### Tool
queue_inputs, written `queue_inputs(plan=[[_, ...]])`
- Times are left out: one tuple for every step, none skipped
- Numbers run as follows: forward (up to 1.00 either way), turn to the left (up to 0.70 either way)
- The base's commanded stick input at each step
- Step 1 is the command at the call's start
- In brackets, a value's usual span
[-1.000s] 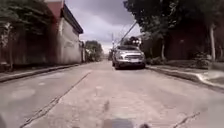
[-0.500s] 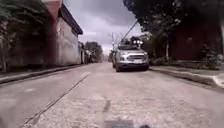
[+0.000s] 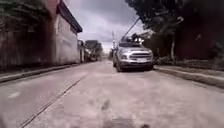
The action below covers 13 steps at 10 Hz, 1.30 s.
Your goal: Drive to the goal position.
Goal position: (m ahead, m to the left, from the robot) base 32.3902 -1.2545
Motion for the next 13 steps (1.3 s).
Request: queue_inputs(plan=[[1.0, 0.0], [1.0, 0.0], [1.0, 0.0], [1.0, 0.0], [1.0, 0.0], [1.0, 0.0], [1.0, 0.0], [1.0, 0.0], [1.0, 0.0], [1.0, 0.0], [1.0, 0.0], [1.0, 0.0], [1.0, 0.0]])
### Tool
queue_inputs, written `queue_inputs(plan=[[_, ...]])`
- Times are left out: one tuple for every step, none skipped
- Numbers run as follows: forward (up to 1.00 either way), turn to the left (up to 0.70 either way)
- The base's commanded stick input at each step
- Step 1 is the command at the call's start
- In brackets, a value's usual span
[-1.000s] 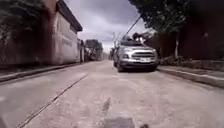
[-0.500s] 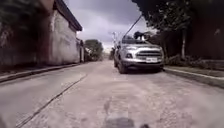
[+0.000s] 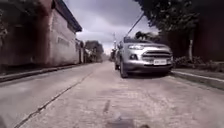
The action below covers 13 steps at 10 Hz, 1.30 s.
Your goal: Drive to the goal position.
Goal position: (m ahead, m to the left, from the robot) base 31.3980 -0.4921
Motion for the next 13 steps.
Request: queue_inputs(plan=[[1.0, 0.0], [1.0, 0.0], [1.0, 0.0], [1.0, 0.0], [1.0, 0.0], [1.0, 0.0], [1.0, 0.0], [1.0, 0.0], [1.0, 0.0], [1.0, 0.4], [1.0, 0.3], [1.0, 0.11], [1.0, 0.0]])
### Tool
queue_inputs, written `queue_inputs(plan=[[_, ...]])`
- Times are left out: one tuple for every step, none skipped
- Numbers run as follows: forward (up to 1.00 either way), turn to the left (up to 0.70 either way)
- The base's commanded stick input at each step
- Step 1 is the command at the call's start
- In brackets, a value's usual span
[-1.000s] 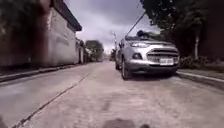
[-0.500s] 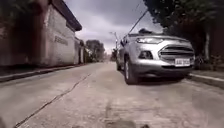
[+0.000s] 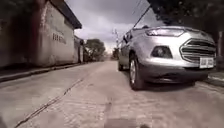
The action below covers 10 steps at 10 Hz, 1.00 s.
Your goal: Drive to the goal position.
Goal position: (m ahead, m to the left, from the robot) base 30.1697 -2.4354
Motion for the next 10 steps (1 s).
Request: queue_inputs(plan=[[1.0, 0.0], [1.0, 0.0], [1.0, 0.0], [1.0, 0.0], [1.0, 0.0], [1.0, 0.0], [1.0, 0.0], [1.0, 0.0], [1.0, 0.0], [1.0, 0.0]])
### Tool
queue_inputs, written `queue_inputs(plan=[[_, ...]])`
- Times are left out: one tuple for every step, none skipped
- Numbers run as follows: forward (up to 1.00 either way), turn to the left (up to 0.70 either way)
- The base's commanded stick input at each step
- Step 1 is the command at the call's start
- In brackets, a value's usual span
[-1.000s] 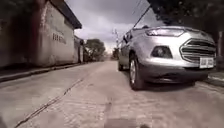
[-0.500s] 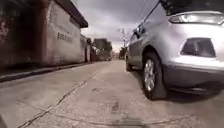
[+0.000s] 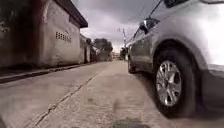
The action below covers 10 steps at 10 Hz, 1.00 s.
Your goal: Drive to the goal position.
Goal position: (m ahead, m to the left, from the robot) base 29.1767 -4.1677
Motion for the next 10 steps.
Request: queue_inputs(plan=[[1.0, 0.0], [1.0, 0.0], [1.0, 0.0], [1.0, 0.0], [1.0, 0.0], [1.0, 0.0], [1.0, 0.0], [1.0, 0.0], [1.0, 0.0], [1.0, 0.0]])
